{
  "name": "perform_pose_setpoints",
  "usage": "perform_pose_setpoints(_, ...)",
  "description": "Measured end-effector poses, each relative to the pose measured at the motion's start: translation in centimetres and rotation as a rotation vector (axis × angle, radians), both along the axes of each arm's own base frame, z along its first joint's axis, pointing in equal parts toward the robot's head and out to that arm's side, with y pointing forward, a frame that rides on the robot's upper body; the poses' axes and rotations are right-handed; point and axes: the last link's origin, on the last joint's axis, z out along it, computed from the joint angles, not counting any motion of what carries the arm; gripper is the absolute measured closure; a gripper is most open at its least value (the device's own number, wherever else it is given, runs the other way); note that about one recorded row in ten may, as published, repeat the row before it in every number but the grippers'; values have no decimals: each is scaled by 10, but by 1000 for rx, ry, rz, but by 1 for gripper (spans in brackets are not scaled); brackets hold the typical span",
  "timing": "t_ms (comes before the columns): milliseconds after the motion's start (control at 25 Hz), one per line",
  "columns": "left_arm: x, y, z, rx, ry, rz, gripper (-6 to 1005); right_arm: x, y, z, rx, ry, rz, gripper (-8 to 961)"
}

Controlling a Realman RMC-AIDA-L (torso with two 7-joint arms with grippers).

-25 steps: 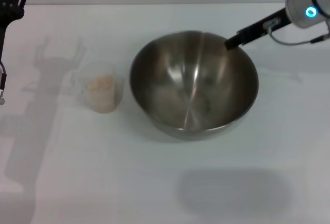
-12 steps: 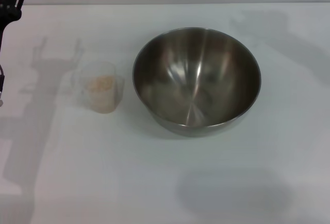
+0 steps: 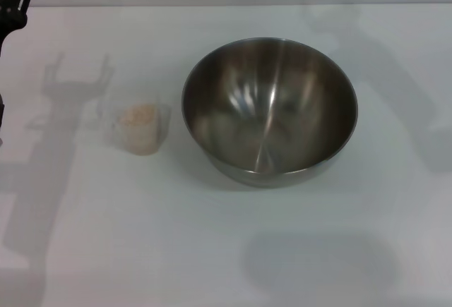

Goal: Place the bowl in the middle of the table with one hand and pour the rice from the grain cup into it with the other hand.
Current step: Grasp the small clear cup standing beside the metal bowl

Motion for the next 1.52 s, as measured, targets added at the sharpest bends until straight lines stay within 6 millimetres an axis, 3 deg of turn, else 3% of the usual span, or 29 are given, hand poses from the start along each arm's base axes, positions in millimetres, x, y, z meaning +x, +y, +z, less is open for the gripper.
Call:
perform_pose_setpoints(120,-2,-2,0,-1,1,6,143,10,-14,-4,140,67,87,325)
perform_pose_setpoints(160,-3,-3,-1,-2,1,10,144,20,-25,-7,245,123,152,319)
perform_pose_setpoints(280,-4,-4,-1,-3,1,13,144,33,-36,-10,323,192,203,302)
perform_pose_setpoints(360,-6,-5,-1,-4,1,18,145,59,-52,-12,399,310,262,290)
perform_pose_setpoints(400,-6,-5,-1,-4,1,18,145,59,-52,-12,399,310,262,284)
perform_pose_setpoints(440,-10,-10,-5,-22,7,29,145,79,-61,-12,425,366,290,278)
perform_pose_setpoints(480,-10,-11,-6,-27,9,30,145,79,-61,-12,425,366,290,273)
perform_pose_setpoints(560,-14,-15,-11,-52,24,42,146,109,-68,-9,439,439,270,261)
perform_pose_setpoints(600,-14,-15,-11,-52,24,42,146,109,-68,-9,439,439,270,261)
perform_pose_setpoints(640,-16,-17,-13,-63,28,49,146,128,-69,-6,443,476,217,260)
perform_pose_setpoints(680,-17,-19,-15,-73,31,57,146,128,-69,-6,443,476,217,260)
perform_pose_setpoints(800,-23,-29,-23,-97,61,94,147,155,-68,-2,461,468,126,260)
perform_pose_setpoints(920,-25,-36,-28,-93,101,119,148,161,-67,-1,465,449,105,260)
perform_pose_setpoints(960,-29,-50,-35,-90,160,162,148,164,-66,0,470,440,94,260)
perform_pose_setpoints(1280,-40,-85,-51,-156,151,196,150,170,-60,5,485,420,71,261)
perform_pose_setpoints(1520,-44,-96,-64,-224,148,227,151,168,-53,6,482,405,69,261)
